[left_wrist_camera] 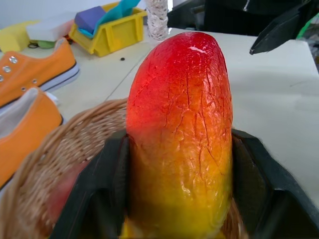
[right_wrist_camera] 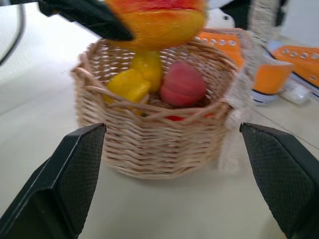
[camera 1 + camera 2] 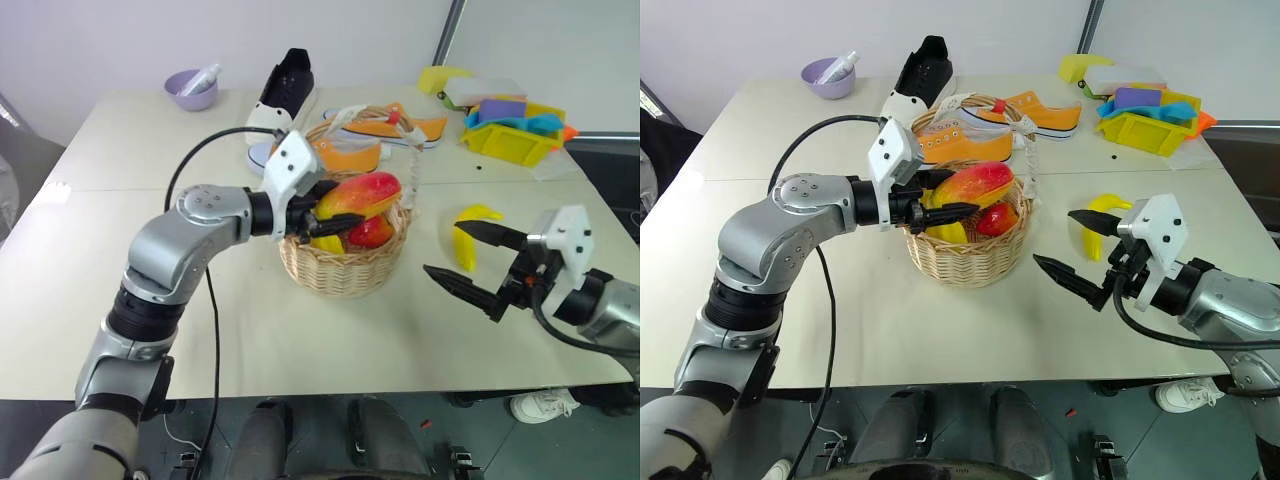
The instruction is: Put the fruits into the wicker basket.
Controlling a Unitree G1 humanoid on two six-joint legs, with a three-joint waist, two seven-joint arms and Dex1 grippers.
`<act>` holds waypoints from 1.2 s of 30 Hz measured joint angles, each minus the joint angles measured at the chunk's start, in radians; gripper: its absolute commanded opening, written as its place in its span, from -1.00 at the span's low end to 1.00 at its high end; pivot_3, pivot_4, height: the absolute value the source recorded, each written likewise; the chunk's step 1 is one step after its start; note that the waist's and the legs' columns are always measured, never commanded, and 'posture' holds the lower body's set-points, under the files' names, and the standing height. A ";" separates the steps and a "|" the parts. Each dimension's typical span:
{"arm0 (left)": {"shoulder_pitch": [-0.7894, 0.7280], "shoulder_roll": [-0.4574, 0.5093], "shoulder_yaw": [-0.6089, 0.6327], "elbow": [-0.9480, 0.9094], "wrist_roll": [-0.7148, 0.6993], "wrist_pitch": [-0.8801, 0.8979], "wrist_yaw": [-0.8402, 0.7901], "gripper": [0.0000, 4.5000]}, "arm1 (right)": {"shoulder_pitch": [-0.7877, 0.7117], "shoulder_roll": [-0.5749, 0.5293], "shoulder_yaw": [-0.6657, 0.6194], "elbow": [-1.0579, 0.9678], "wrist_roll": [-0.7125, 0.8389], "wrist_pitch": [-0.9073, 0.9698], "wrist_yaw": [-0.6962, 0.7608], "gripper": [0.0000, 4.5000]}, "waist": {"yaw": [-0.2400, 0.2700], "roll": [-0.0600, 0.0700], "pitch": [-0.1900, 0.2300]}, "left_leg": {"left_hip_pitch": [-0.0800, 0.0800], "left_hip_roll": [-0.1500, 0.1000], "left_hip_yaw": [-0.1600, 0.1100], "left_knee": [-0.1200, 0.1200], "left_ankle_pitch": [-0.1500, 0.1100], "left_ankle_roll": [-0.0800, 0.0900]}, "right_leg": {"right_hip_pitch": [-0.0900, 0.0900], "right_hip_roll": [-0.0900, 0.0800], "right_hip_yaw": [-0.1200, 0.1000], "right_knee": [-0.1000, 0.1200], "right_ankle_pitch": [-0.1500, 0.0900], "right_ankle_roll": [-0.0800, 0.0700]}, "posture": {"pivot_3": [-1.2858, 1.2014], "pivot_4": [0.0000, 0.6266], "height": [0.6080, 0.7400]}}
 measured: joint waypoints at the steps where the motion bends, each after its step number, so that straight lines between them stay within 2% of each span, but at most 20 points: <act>1: 0.000 0.004 0.000 -0.004 -0.005 -0.003 -0.019 0.99 | -0.003 0.010 0.010 0.030 -0.034 -0.001 -0.027 1.00 | 0.000 0.000 0.000 | 0.000 0.000 0.000 0.000 0.000 0.000 | 0.000 0.000 0.000 0.000 0.000 0.000 | 0.03 -0.52 0.71; 6: 0.061 0.048 0.033 -0.056 -0.051 -0.086 -0.130 0.99 | -0.059 0.063 0.094 0.219 -0.214 0.007 -0.176 1.00 | -0.003 0.001 0.000 | 0.000 0.000 0.002 0.000 0.000 0.000 | 0.000 -0.001 0.001 0.000 0.000 -0.001 | 0.03 -0.52 0.71; 8: 0.107 0.057 0.071 -0.066 -0.083 -0.108 -0.159 0.99 | -0.127 0.119 0.121 0.299 -0.254 0.051 -0.256 1.00 | -0.009 0.001 0.000 | 0.000 0.001 0.002 0.000 0.000 0.000 | -0.001 -0.001 0.002 0.000 0.000 -0.001 | 0.03 -0.52 0.71; 11: 0.204 0.148 0.103 -0.105 -0.124 -0.122 -0.246 0.99 | -0.226 0.208 0.147 0.417 -0.296 0.107 -0.355 1.00 | -0.019 0.002 0.000 | 0.001 0.001 0.002 -0.001 0.000 -0.001 | -0.002 0.000 0.002 0.001 0.000 -0.001 | 0.03 -0.52 0.71; 13: 0.245 0.197 0.104 -0.119 -0.124 -0.137 -0.288 0.99 | -0.265 0.240 0.171 0.466 -0.327 0.119 -0.389 1.00 | -0.017 0.004 0.001 | 0.000 0.001 0.002 -0.001 0.000 -0.001 | -0.003 0.000 0.002 0.001 0.000 -0.001 | 0.03 -0.52 0.71; 21: 0.256 0.209 0.106 -0.155 -0.115 -0.155 -0.262 0.99 | -0.389 0.299 0.227 0.556 -0.385 0.159 -0.428 1.00 | -0.015 0.004 0.001 | 0.000 0.000 0.002 0.000 0.000 0.000 | -0.002 -0.001 0.002 0.001 0.000 -0.001 | 0.03 -0.52 0.71; 22: 0.258 0.209 0.106 -0.156 -0.114 -0.155 -0.256 1.00 | -0.390 0.306 0.229 0.562 -0.392 0.164 -0.432 0.76 | -0.016 0.004 0.001 | 0.000 0.000 0.002 0.000 0.000 0.000 | -0.002 -0.001 0.002 0.001 0.000 -0.001 | 0.03 -0.52 0.71; 24: 0.262 0.209 0.106 -0.159 -0.115 -0.155 -0.250 1.00 | -0.391 0.319 0.229 0.574 -0.402 0.183 -0.445 0.44 | -0.017 0.004 0.001 | 0.000 0.000 0.002 -0.001 0.000 0.000 | -0.002 -0.001 0.002 0.001 0.000 -0.001 | 0.03 -0.52 0.71; 27: 0.269 0.208 0.108 -0.162 -0.119 -0.155 -0.243 1.00 | -0.390 0.322 0.228 0.575 -0.416 0.198 -0.458 -0.23 | -0.018 0.004 0.001 | 0.000 0.000 0.002 0.000 0.000 0.000 | -0.002 -0.001 0.002 0.002 0.000 -0.001 | 0.03 -0.52 0.71; 29: 0.274 0.202 0.120 -0.162 -0.127 -0.158 -0.238 1.00 | -0.385 0.314 0.230 0.567 -0.434 0.198 -0.458 -0.23 | -0.018 0.004 0.001 | 0.000 0.000 0.002 0.000 0.000 0.000 | -0.002 0.000 0.002 0.002 0.000 -0.001 | 0.03 -0.52 0.71; 32: 0.305 0.185 0.173 -0.159 -0.149 -0.177 -0.222 1.00 | -0.328 0.239 0.236 0.482 -0.457 0.180 -0.418 -0.23 | -0.016 0.005 0.001 | 0.000 0.000 0.002 -0.001 0.000 0.000 | -0.002 0.000 0.002 0.001 0.000 0.000 | 0.03 -0.52 0.71; 36: 0.381 0.198 0.212 -0.123 -0.113 -0.264 -0.219 1.00 | -0.120 0.053 0.126 0.285 -0.429 0.119 -0.218 -0.23 | -0.011 0.007 0.000 | 0.000 0.000 0.002 -0.001 -0.001 0.001 | -0.001 -0.001 0.002 0.000 -0.001 0.001 | 0.03 -0.52 0.71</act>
